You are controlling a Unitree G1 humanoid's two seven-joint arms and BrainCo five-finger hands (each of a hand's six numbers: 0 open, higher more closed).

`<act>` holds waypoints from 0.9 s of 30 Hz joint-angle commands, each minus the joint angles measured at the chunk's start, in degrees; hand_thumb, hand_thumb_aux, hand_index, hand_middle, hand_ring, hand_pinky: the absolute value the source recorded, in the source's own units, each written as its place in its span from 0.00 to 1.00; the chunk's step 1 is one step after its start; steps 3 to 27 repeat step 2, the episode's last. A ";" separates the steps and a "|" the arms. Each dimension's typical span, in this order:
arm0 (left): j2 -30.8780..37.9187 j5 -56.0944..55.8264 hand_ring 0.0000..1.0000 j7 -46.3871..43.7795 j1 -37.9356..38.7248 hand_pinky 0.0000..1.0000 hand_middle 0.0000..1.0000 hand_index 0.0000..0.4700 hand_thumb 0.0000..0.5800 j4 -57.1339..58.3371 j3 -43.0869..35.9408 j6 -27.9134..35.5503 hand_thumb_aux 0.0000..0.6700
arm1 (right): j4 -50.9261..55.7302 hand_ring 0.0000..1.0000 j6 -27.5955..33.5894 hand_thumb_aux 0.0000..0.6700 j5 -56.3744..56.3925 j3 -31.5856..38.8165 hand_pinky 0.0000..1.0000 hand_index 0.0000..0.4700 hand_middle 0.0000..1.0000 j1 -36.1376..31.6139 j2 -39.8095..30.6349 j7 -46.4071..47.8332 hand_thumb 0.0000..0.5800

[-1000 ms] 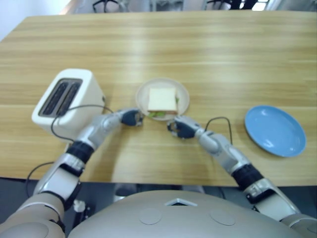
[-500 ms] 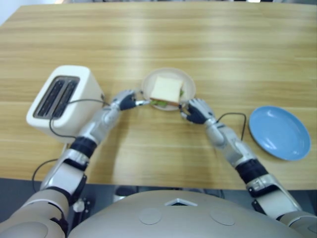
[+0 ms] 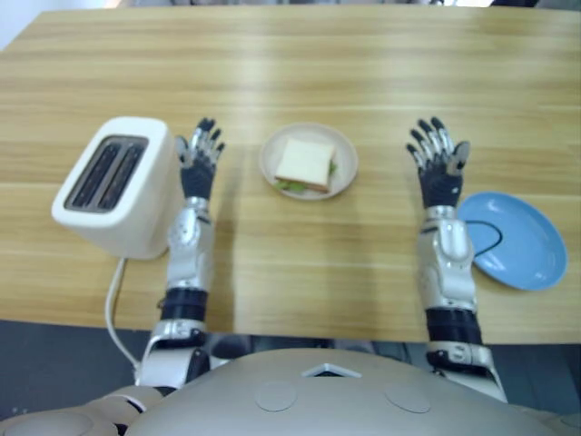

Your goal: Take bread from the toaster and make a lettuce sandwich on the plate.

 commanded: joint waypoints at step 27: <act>-0.45 2.99 0.00 1.25 -1.10 0.00 0.00 0.00 0.00 5.15 0.46 -3.39 0.00 | 8.55 0.00 -7.29 0.00 -3.83 -0.62 0.00 0.00 0.00 -0.68 0.28 0.08 0.00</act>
